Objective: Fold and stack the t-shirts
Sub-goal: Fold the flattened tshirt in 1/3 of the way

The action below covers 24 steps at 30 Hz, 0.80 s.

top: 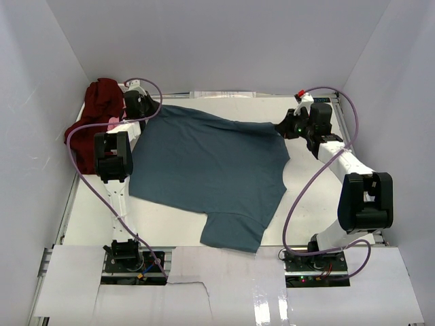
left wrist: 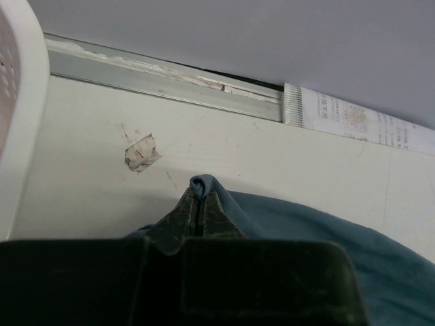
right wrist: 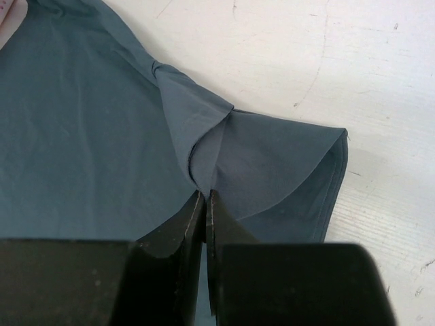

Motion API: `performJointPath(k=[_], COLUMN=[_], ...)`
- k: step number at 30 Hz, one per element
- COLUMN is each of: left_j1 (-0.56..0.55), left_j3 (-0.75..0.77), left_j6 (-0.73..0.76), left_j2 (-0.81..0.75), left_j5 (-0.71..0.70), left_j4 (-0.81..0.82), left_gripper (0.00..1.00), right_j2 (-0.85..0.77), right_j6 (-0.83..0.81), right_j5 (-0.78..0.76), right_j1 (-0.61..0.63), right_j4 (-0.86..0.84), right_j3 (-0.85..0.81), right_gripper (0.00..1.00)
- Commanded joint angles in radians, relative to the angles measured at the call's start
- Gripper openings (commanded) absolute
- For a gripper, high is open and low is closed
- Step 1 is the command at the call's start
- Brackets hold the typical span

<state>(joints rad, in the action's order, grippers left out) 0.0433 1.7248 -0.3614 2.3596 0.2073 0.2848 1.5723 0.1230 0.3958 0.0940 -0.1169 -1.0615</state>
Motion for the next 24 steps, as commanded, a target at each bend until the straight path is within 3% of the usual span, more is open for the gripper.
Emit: performJointPath(k=[1,10,24], left_j1=[0.009,0.018,0.058], left_j3=[-0.021,0.005,-0.018], left_j6=[0.039,0.01,-0.036], left_j2=[-0.12,-0.131,-0.155], left_j5=[0.027,0.102,0.11], left_j4=[0.01,0.017,0.019], left_gripper=[0.0,0.0,0.0], right_j2=[-0.057,-0.097,-0.192], right_j6=[-0.011,-0.016,-0.022], right_j5=[0.011,0.005,-0.006], right_j1=[0.006,0.009,0.026], right_j4=[-0.052,-0.04,-0.001], right_j3=[0.018,0.035,0.069], right_gripper=[0.08,0.08,0.08])
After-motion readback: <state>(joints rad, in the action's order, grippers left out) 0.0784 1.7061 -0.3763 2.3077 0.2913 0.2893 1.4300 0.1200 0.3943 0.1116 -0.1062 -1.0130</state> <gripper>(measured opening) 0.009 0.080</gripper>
